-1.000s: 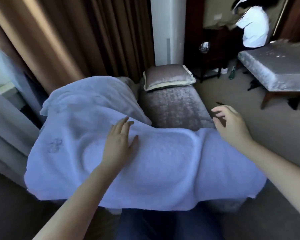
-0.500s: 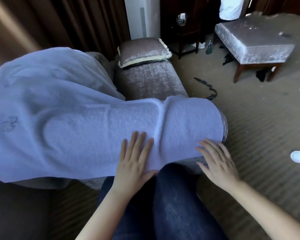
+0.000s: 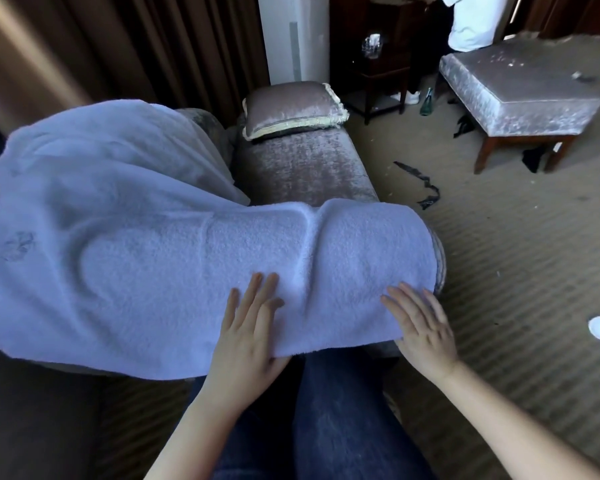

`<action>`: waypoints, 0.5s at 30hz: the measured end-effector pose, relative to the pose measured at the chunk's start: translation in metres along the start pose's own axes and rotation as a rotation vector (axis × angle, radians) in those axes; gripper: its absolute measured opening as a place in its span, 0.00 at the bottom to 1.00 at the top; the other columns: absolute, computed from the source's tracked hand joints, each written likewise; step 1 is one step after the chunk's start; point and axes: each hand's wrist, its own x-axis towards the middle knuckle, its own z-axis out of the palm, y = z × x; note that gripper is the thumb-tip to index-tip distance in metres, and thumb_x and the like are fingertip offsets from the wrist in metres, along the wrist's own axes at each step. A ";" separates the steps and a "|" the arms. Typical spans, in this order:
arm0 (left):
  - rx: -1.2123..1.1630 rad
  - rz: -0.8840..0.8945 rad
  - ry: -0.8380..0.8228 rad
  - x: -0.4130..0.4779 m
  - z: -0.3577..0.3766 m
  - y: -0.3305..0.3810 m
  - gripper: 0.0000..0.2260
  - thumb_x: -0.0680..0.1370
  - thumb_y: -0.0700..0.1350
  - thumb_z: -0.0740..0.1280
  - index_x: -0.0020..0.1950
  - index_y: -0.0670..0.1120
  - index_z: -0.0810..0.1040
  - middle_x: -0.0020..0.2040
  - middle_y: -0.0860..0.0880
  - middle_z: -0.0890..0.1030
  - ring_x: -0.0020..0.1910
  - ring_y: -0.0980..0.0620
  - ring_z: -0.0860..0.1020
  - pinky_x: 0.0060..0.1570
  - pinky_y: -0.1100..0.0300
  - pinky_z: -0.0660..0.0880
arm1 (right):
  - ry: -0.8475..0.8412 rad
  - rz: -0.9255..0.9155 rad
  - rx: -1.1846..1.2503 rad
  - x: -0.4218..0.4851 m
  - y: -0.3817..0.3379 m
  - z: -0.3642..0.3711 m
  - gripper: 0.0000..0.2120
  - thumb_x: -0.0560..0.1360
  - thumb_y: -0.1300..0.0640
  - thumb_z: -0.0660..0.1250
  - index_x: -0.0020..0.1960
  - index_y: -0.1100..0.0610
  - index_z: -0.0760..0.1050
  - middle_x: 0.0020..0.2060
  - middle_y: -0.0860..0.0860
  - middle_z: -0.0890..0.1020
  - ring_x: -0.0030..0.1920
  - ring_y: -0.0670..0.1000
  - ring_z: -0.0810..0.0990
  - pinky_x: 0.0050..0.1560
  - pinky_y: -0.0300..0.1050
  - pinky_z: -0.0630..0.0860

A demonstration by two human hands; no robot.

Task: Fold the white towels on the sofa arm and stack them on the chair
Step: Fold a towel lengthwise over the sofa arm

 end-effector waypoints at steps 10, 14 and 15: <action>0.215 -0.211 0.117 -0.052 -0.019 -0.025 0.13 0.69 0.41 0.60 0.52 0.43 0.74 0.50 0.44 0.78 0.48 0.41 0.74 0.46 0.51 0.69 | -0.039 0.245 0.371 0.017 0.033 -0.064 0.22 0.66 0.76 0.57 0.52 0.62 0.82 0.52 0.57 0.82 0.56 0.53 0.78 0.62 0.44 0.71; 0.190 -0.325 0.097 -0.062 -0.031 -0.031 0.14 0.72 0.42 0.58 0.48 0.40 0.81 0.46 0.45 0.81 0.45 0.40 0.78 0.44 0.47 0.74 | -0.139 0.239 0.438 0.027 0.038 -0.084 0.22 0.67 0.72 0.53 0.51 0.63 0.81 0.57 0.55 0.81 0.63 0.52 0.75 0.67 0.42 0.68; 0.168 -0.355 0.102 -0.061 -0.035 -0.031 0.12 0.73 0.42 0.59 0.48 0.41 0.81 0.46 0.46 0.81 0.45 0.41 0.78 0.44 0.48 0.74 | -0.140 0.250 0.421 0.027 0.038 -0.086 0.22 0.65 0.74 0.54 0.51 0.63 0.81 0.55 0.56 0.82 0.61 0.52 0.76 0.66 0.39 0.67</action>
